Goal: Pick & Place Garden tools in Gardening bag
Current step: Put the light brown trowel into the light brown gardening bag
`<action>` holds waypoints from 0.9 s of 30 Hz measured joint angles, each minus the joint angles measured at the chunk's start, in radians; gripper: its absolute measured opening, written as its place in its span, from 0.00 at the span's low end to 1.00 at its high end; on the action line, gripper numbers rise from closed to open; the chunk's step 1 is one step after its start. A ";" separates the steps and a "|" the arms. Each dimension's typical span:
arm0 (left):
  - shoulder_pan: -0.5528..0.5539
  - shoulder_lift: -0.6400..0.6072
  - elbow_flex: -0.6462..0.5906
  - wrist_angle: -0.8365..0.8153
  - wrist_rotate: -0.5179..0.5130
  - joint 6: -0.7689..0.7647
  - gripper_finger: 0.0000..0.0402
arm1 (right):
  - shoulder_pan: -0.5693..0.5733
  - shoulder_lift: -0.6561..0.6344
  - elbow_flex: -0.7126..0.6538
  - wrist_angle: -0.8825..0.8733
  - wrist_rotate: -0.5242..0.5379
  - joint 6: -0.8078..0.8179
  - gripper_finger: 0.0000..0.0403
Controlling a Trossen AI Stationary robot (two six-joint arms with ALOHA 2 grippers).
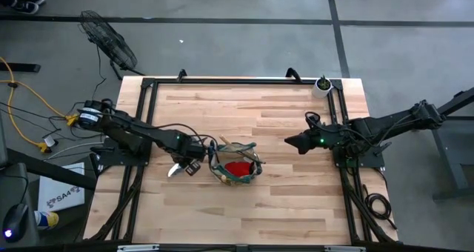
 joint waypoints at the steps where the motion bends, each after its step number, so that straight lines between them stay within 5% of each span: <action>1: 0.000 -0.006 -0.001 -0.004 0.004 0.006 0.15 | 0.000 0.000 0.000 0.000 -0.009 -0.001 0.30; 27: -0.001 -0.455 0.040 -0.084 0.038 0.016 0.15 | 0.000 0.000 -0.001 0.007 -0.039 -0.056 0.30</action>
